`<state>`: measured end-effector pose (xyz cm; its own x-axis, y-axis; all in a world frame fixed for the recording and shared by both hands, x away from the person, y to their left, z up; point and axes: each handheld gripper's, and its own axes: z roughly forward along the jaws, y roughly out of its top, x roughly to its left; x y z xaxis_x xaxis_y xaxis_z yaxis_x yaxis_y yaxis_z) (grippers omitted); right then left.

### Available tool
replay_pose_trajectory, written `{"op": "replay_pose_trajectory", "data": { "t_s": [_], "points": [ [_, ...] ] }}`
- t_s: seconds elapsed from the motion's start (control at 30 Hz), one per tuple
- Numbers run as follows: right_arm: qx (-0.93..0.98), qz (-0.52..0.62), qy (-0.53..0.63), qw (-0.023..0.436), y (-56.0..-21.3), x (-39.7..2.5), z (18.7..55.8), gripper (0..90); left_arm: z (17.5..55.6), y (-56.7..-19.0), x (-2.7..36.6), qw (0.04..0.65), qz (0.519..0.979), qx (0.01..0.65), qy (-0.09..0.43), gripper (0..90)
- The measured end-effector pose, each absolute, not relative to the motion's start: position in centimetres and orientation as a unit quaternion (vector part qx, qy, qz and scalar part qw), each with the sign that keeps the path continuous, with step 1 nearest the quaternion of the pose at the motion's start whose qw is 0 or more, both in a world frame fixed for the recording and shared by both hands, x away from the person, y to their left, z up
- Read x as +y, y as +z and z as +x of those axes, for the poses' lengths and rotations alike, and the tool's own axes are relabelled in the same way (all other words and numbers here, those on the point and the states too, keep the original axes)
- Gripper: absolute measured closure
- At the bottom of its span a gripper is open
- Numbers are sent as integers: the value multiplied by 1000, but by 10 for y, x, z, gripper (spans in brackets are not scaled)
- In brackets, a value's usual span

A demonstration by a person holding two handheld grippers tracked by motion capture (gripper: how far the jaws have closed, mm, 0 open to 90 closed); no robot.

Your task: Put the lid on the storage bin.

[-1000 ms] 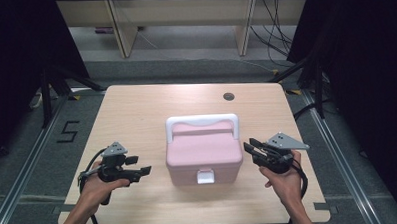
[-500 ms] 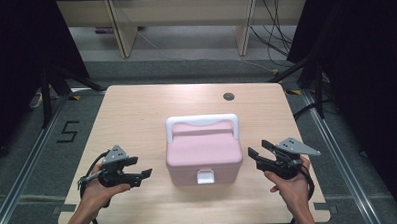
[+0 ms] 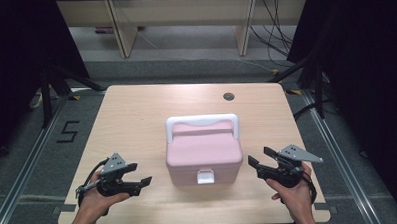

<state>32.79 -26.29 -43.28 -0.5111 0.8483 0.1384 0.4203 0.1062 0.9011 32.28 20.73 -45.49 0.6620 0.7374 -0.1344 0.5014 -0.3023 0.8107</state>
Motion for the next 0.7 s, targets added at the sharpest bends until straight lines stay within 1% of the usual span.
{"op": "replay_pose_trajectory", "data": {
  "t_s": [0.03, 0.07, 0.13, 0.17, 0.2, 0.23, 0.27, 0.3, 0.4, 0.43, 0.47, 0.5, 0.53, 0.57, 0.6, 0.67, 0.7],
  "points": [
    [714, 447, 498, 207, -433, -262, 327, 286, 322, -455, 208, 442, 801, 383, 131, 258],
    [715, 446, 496, 210, -433, -260, 326, 281, 321, -454, 209, 437, 806, 378, 131, 257],
    [711, 454, 499, 197, -434, -257, 323, 269, 318, -455, 206, 447, 798, 382, 133, 254],
    [718, 443, 497, 205, -434, -258, 323, 253, 317, -454, 207, 436, 809, 371, 133, 250],
    [716, 441, 497, 216, -436, -257, 324, 245, 316, -454, 206, 435, 807, 377, 133, 248],
    [718, 445, 494, 204, -435, -257, 322, 243, 314, -456, 204, 449, 800, 376, 130, 248],
    [713, 451, 499, 199, -437, -255, 321, 241, 314, -455, 205, 439, 811, 365, 129, 245],
    [718, 446, 497, 198, -438, -256, 321, 238, 313, -456, 203, 450, 803, 369, 128, 243],
    [718, 445, 496, 200, -441, -255, 319, 232, 310, -456, 203, 447, 805, 368, 130, 241],
    [714, 456, 497, 189, -441, -254, 317, 232, 309, -457, 202, 451, 802, 370, 131, 241],
    [719, 450, 495, 189, -441, -255, 317, 231, 309, -457, 203, 447, 805, 368, 127, 241],
    [722, 442, 493, 199, -442, -256, 317, 229, 307, -458, 201, 450, 803, 370, 130, 240],
    [716, 448, 499, 193, -444, -254, 316, 226, 306, -459, 200, 455, 798, 373, 129, 239],
    [721, 449, 491, 192, -443, -255, 315, 224, 306, -459, 201, 450, 805, 366, 127, 239],
    [723, 445, 491, 197, -444, -256, 315, 224, 305, -460, 200, 455, 801, 368, 127, 239],
    [725, 442, 490, 198, -445, -256, 314, 221, 303, -460, 200, 443, 808, 366, 134, 239],
    [722, 456, 486, 186, -446, -255, 312, 218, 303, -461, 200, 444, 809, 361, 134, 239]
  ]
}}
